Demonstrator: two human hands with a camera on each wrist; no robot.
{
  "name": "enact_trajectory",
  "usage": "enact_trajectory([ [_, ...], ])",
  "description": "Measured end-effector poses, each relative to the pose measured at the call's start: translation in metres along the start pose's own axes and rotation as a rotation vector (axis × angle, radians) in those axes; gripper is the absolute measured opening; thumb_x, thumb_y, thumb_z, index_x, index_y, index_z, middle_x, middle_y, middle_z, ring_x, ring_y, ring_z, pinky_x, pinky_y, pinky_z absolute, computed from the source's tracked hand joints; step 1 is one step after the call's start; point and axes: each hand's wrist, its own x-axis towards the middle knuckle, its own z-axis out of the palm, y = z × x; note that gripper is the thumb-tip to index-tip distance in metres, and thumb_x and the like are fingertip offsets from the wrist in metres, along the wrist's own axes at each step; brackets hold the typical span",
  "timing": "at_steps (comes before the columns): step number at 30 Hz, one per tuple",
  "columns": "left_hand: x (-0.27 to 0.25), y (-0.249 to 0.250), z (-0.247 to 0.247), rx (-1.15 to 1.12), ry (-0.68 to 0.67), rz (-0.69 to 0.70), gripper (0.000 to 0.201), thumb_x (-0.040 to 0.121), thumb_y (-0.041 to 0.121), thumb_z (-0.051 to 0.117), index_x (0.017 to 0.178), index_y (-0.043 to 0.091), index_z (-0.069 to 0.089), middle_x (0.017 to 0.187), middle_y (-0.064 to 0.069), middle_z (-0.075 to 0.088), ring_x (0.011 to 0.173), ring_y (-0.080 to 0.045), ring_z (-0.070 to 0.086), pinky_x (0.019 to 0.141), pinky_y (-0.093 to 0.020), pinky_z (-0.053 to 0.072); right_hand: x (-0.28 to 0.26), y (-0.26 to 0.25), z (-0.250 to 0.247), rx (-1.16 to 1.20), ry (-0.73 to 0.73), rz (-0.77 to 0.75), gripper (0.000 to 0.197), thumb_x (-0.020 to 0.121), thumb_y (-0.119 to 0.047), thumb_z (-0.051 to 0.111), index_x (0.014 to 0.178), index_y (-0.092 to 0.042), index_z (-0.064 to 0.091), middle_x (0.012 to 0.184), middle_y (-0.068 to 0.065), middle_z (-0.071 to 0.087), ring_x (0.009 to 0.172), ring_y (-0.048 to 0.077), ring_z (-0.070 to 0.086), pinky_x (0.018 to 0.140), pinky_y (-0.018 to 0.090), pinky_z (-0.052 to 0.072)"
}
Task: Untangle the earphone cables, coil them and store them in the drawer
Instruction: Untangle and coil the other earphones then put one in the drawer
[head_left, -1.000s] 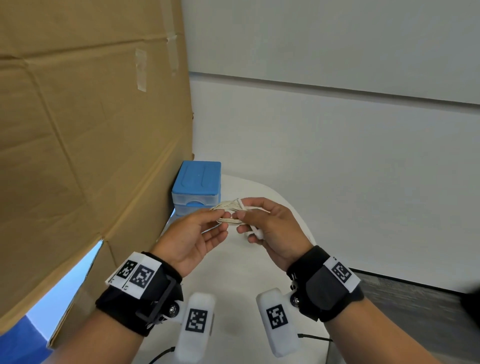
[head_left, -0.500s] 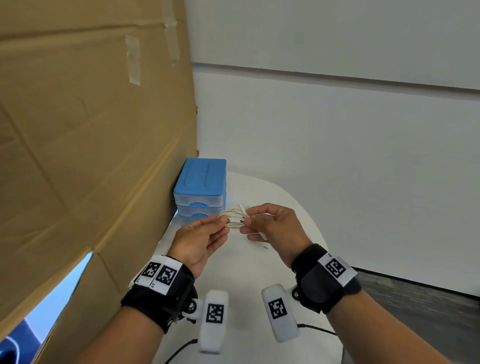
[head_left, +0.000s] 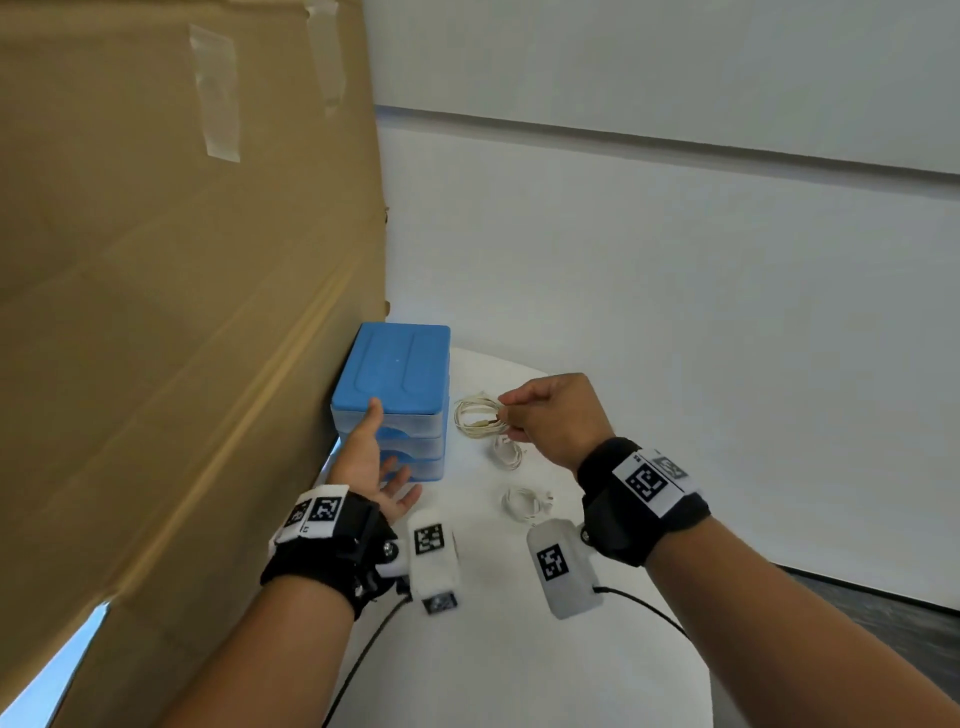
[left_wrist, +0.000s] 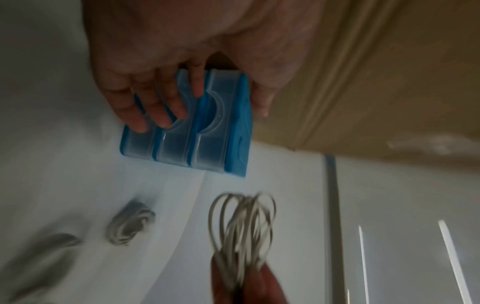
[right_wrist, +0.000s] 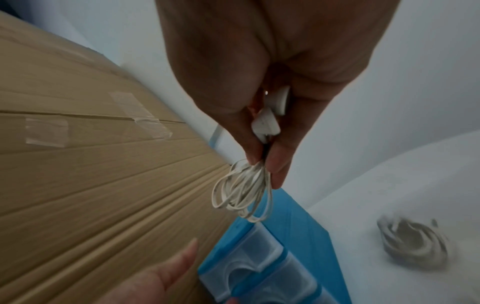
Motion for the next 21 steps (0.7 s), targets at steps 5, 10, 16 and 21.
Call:
enact_trajectory([
  [5, 0.016, 0.007, 0.004, -0.079, -0.017, -0.010, 0.057, 0.086, 0.058, 0.060, 0.128, 0.019, 0.054, 0.120, -0.012, 0.042, 0.107, -0.026, 0.048, 0.093, -0.044, 0.047, 0.016, -0.019, 0.008, -0.102, -0.022, -0.069, 0.019, 0.081, 0.001, 0.072, 0.069, -0.014, 0.071, 0.077, 0.016, 0.072, 0.071, 0.028, 0.071, 0.079, 0.045, 0.061],
  [10, 0.015, -0.002, 0.005, -0.122, -0.029, -0.036, 0.039, 0.083, 0.049, 0.069, 0.098, 0.015, 0.059, 0.114, -0.011, 0.048, 0.096, -0.024, 0.055, 0.081, -0.039, 0.051, 0.025, -0.037, 0.031, -0.172, -0.068, -0.113, 0.024, 0.080, 0.001, 0.072, 0.064, -0.017, 0.069, 0.072, 0.010, 0.069, 0.072, 0.028, 0.069, 0.080, 0.046, 0.061],
  [16, 0.009, -0.009, 0.011, -0.184, -0.030, -0.019, 0.030, 0.083, 0.032, 0.075, 0.089, 0.009, 0.057, 0.100, -0.010, 0.051, 0.079, -0.019, 0.057, 0.080, -0.032, 0.056, 0.030, -0.036, 0.059, -0.209, -0.086, -0.092, 0.021, 0.080, -0.003, 0.073, 0.066, -0.018, 0.072, 0.073, 0.005, 0.070, 0.080, 0.030, 0.073, 0.078, 0.045, 0.062],
  [21, -0.009, -0.039, -0.008, -0.294, -0.082, -0.019, 0.021, 0.084, 0.021, 0.074, 0.090, 0.007, 0.061, 0.109, -0.009, 0.055, 0.084, -0.020, 0.061, 0.089, -0.033, 0.054, 0.033, -0.031, 0.069, -0.223, -0.169, -0.002, 0.009, 0.080, 0.000, 0.070, 0.074, -0.004, 0.075, 0.073, 0.008, 0.070, 0.075, 0.025, 0.071, 0.080, 0.044, 0.061],
])
